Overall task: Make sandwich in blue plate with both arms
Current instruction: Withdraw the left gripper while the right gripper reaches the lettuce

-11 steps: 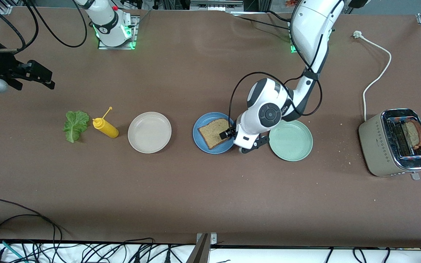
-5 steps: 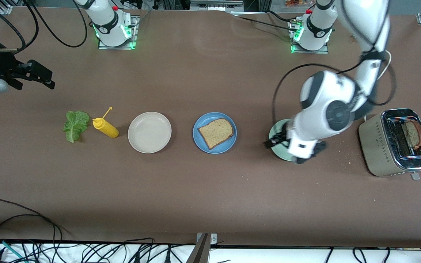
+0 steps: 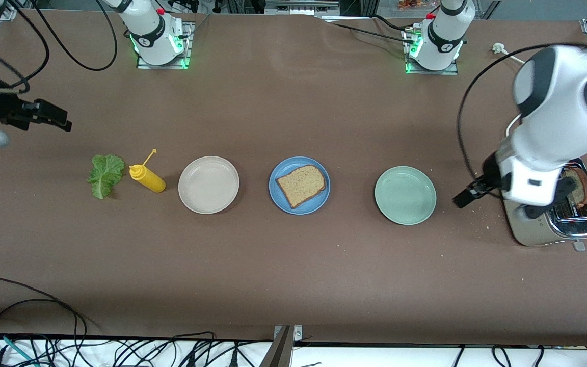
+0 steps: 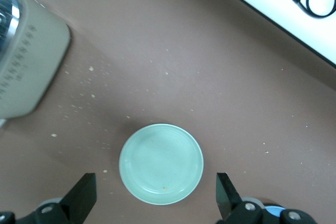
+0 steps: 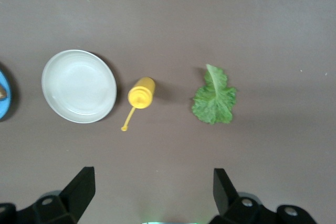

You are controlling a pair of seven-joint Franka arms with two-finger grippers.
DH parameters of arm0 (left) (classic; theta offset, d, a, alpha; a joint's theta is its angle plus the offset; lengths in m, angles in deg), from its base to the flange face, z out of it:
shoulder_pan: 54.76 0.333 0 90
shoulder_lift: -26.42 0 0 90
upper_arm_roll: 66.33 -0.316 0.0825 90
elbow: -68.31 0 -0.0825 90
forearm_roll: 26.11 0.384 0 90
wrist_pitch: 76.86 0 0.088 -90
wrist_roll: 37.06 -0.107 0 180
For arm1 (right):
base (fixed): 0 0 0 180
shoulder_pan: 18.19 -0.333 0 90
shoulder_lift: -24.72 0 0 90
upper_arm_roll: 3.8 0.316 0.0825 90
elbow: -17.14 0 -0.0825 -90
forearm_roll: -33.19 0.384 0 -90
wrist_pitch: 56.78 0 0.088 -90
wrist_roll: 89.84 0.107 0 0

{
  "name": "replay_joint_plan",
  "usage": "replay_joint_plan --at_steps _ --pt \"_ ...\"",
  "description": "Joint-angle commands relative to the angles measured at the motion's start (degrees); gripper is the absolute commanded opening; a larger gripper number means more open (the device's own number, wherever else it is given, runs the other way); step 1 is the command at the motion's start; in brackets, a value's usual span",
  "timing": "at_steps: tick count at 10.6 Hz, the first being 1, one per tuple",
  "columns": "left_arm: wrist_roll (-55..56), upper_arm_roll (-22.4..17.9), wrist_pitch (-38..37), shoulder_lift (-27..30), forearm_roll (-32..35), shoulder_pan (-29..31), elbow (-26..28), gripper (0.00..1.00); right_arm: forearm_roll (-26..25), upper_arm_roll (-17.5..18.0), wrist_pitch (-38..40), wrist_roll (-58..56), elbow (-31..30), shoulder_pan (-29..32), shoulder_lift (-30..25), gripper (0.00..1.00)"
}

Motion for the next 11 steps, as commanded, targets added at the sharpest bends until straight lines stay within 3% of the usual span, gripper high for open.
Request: replay_joint_plan --at_steps 1,2,4,9,11 --pt "-8.8 0.6 -5.0 3.5 1.6 3.7 -2.0 1.0 -3.4 -2.1 1.0 -3.4 -1.5 1.4 1.6 1.0" --pt "-11.3 0.5 -5.1 3.7 1.6 4.6 -2.1 1.0 -6.6 -2.2 0.6 -3.4 -2.4 1.6 3.4 1.0" --pt "-18.2 0.6 -5.2 4.2 1.6 7.1 -2.1 1.0 -7.8 -2.5 -3.2 -3.0 -5.1 2.0 5.8 1.0" --pt "-24.8 0.2 -8.5 4.3 1.6 10.2 -2.0 1.0 -7.1 -4.9 -31.4 -2.7 -26.1 2.3 6.1 1.0" --pt "-25.5 0.2 -10.6 4.8 1.6 10.5 -1.9 1.0 -7.2 -5.4 -45.0 -2.9 -32.7 2.4 8.8 1.0"
